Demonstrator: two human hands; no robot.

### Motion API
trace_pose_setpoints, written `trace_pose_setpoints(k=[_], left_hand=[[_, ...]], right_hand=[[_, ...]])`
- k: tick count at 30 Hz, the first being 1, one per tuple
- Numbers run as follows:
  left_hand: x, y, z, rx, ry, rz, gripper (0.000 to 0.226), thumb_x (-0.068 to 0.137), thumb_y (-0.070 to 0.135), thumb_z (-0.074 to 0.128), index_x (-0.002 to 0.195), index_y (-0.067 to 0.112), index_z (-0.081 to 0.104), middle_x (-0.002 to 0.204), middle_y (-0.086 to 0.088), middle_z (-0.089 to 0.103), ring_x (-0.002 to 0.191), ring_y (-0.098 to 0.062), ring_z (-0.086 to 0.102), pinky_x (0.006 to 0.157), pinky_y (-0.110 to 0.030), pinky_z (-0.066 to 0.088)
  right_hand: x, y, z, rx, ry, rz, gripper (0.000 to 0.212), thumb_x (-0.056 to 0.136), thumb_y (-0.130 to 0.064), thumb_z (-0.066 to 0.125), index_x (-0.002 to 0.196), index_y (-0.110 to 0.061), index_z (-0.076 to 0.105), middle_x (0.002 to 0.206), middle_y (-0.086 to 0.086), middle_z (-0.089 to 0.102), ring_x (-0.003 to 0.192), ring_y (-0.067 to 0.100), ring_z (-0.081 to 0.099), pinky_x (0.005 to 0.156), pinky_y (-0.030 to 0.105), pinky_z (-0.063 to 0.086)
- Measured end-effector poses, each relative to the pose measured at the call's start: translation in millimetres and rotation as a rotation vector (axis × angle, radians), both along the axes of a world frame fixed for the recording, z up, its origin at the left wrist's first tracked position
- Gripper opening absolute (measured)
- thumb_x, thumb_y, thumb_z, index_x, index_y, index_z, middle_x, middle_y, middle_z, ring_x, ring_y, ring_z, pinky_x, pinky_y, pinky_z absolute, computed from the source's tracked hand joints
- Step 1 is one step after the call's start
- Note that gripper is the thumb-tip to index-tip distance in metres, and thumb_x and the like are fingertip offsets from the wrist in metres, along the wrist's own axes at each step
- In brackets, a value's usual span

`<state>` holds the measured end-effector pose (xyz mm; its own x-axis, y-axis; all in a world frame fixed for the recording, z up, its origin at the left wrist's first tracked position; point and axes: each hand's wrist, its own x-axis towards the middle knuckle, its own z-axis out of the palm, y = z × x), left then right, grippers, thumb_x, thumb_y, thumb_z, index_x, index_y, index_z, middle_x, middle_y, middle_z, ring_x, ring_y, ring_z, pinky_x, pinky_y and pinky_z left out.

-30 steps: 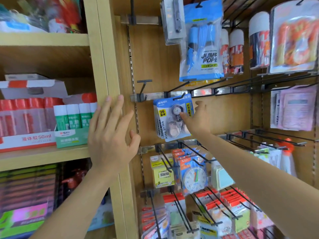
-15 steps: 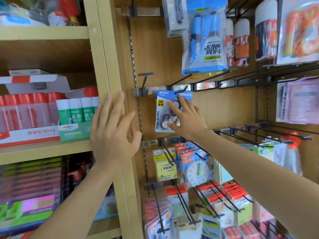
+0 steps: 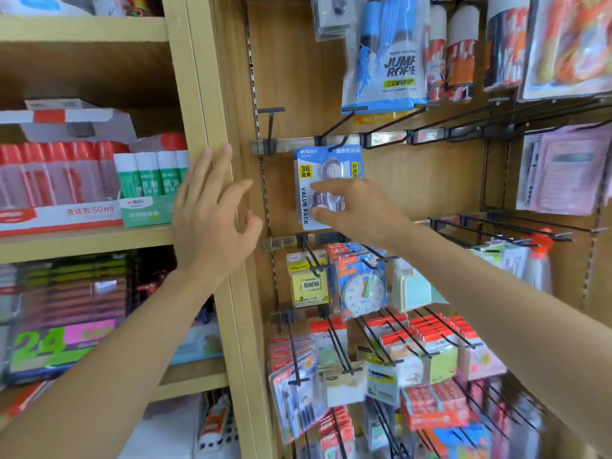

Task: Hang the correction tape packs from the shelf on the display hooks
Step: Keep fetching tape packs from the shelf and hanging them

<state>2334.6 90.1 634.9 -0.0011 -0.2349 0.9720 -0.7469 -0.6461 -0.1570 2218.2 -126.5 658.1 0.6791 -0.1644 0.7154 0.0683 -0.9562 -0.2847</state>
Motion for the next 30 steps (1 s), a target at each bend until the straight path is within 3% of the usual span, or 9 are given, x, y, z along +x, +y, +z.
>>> trace_pose_setpoints(k=[4, 8, 12, 16, 20, 23, 26, 30], left_hand=[[-36.8, 3.2, -3.0, 0.007, 0.211, -0.149, 0.038, 0.085, 0.034, 0.059, 0.120, 0.022, 0.070, 0.148, -0.002, 0.055, 0.141, -0.024, 0.044, 0.116, -0.046, 0.032], [-69.7, 17.2, -42.6, 0.058, 0.382, -0.244, 0.027, 0.082, 0.040, 0.057, 0.098, 0.029, 0.076, 0.103, 0.013, 0.074, 0.103, -0.018, 0.066, 0.089, -0.034, 0.049], [-87.0, 33.4, -110.2, 0.096, 0.649, -0.362, 0.020, 0.081, 0.041, 0.059, 0.085, 0.031, 0.076, 0.074, 0.027, 0.067, 0.080, 0.013, 0.063, 0.078, -0.020, 0.052], [-94.3, 44.9, -198.9, 0.104, 0.908, -0.349, 0.029, 0.076, 0.053, 0.056, 0.085, 0.033, 0.075, 0.072, 0.020, 0.070, 0.068, 0.010, 0.061, 0.064, -0.022, 0.048], [-121.1, 51.6, -298.3, 0.164, 1.168, -0.289, 0.015, 0.079, 0.048, 0.061, 0.080, 0.039, 0.073, 0.072, 0.026, 0.069, 0.077, 0.009, 0.065, 0.062, -0.018, 0.046], [-147.8, 57.3, -380.3, 0.189, 1.424, -0.243, 0.022, 0.075, 0.054, 0.058, 0.080, 0.038, 0.073, 0.078, 0.024, 0.072, 0.074, 0.004, 0.067, 0.068, -0.025, 0.054], [-177.7, 67.9, -452.4, 0.261, 1.609, -0.149, 0.024, 0.080, 0.048, 0.061, 0.088, 0.031, 0.075, 0.079, 0.014, 0.075, 0.076, -0.007, 0.070, 0.070, -0.033, 0.056], [-221.1, 88.2, -533.3, 0.325, 1.948, -0.073, 0.016, 0.072, 0.052, 0.057, 0.075, 0.042, 0.069, 0.073, 0.011, 0.073, 0.078, -0.012, 0.072, 0.072, -0.032, 0.056]], right_hand=[[-35.7, 17.3, -24.9, 0.089, -0.029, 0.129, 0.037, 0.087, -0.040, 0.067, 0.123, -0.030, 0.067, 0.106, -0.008, 0.072, 0.091, 0.010, 0.065, 0.093, 0.038, 0.053], [-67.8, 21.3, -64.8, 0.175, -0.077, 0.200, 0.030, 0.086, -0.027, 0.069, 0.115, -0.020, 0.072, 0.088, -0.007, 0.075, 0.080, 0.007, 0.070, 0.083, 0.031, 0.056], [-97.0, 27.6, -132.0, 0.259, -0.068, 0.228, 0.025, 0.085, -0.024, 0.067, 0.109, -0.018, 0.072, 0.085, -0.005, 0.075, 0.078, 0.009, 0.069, 0.080, 0.028, 0.055], [-111.6, 29.8, -210.9, 0.374, 0.005, 0.175, 0.027, 0.083, -0.029, 0.064, 0.106, -0.020, 0.073, 0.084, -0.004, 0.075, 0.077, 0.011, 0.069, 0.078, 0.036, 0.056], [-123.6, 30.1, -296.1, 0.479, 0.163, 0.031, 0.027, 0.080, -0.028, 0.061, 0.098, -0.014, 0.074, 0.076, -0.010, 0.071, 0.070, 0.002, 0.065, 0.074, 0.037, 0.056], [-131.7, 29.4, -366.2, 0.550, 0.326, -0.085, 0.029, 0.080, -0.033, 0.057, 0.091, -0.011, 0.073, 0.073, 0.006, 0.072, 0.071, 0.029, 0.069, 0.068, 0.046, 0.057], [-147.2, 32.8, -429.6, 0.639, 0.521, -0.160, 0.025, 0.081, -0.032, 0.060, 0.089, -0.013, 0.074, 0.069, 0.005, 0.070, 0.069, 0.025, 0.069, 0.068, 0.040, 0.057], [-182.9, 44.2, -504.3, 0.736, 0.794, -0.260, 0.014, 0.084, -0.021, 0.068, 0.096, -0.026, 0.074, 0.079, 0.001, 0.073, 0.082, 0.024, 0.071, 0.075, 0.034, 0.053]])
